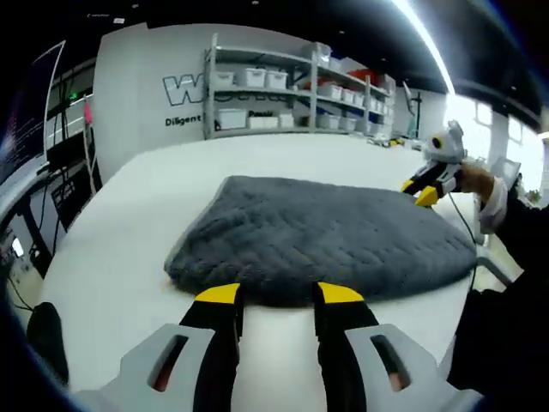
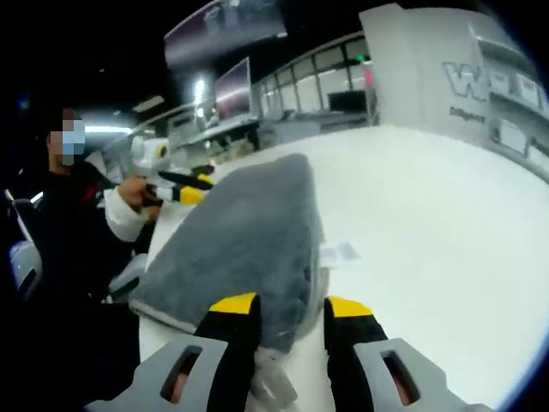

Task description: Open the folded towel by lifting each exposed corner and separating the folded layers until the towel lies flat within the target outline without major curled edges

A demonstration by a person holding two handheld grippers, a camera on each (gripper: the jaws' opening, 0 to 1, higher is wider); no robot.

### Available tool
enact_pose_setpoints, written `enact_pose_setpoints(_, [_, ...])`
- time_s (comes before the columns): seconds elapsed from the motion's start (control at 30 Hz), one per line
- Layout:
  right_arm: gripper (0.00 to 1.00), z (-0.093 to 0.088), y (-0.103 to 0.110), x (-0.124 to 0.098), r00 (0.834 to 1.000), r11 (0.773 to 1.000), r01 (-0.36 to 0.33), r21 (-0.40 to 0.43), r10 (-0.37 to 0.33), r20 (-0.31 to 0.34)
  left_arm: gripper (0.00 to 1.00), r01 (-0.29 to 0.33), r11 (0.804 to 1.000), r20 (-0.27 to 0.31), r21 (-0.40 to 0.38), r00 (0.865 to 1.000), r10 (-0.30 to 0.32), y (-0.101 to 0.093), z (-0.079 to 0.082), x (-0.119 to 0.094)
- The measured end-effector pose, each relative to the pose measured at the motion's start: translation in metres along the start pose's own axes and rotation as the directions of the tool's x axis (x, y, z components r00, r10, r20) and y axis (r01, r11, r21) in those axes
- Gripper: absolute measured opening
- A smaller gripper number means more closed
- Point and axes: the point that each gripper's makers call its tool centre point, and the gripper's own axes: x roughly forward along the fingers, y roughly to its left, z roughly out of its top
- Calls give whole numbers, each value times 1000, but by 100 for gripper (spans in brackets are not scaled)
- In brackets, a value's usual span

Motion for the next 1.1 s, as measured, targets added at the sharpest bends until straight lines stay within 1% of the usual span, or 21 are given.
enact_pose_setpoints(0.03, [24,-2,1,1,1000,1000,-13,19,13,-10,32,-1,1000,-5,1,1000,1,0,-1,2])
enact_pose_setpoints(0.07, [24,-2,2,1,1000,1000,-16,26,16,-7,32,-1,1000,-11,0,1000,1,0,-3,4])
enact_pose_setpoints(0.17, [22,-4,4,0,1000,999,-15,29,15,-7,32,-2,1000,-10,-4,1000,2,1,-2,7])
enact_pose_setpoints(0.33, [17,-7,9,-1,1000,999,-16,36,16,-10,31,-4,1000,5,-13,1000,4,1,-1,10])
enact_pose_setpoints(0.53, [14,-11,16,-3,1000,999,-5,42,5,-17,31,-5,1000,20,-11,1000,6,1,0,13])
enact_pose_setpoints(0.6, [13,-11,15,-4,1000,999,-2,44,2,-17,31,-5,1000,23,-14,1000,6,1,0,14])
enact_pose_setpoints(0.67, [10,-12,18,-5,1000,999,-5,50,5,-18,31,-6,1000,24,-13,1000,6,1,1,15])
enact_pose_setpoints(0.9, [8,-16,28,-9,999,999,8,41,-7,-38,31,-9,1000,22,-4,1000,9,1,4,21])
enact_pose_setpoints(1.0, [8,-20,35,-12,999,999,3,52,-1,-44,31,-9,1000,19,7,1000,9,2,7,25])
enact_pose_setpoints(1.1, [7,-24,44,-14,999,996,-18,86,21,-38,31,-10,1000,19,9,1000,9,5,8,28])
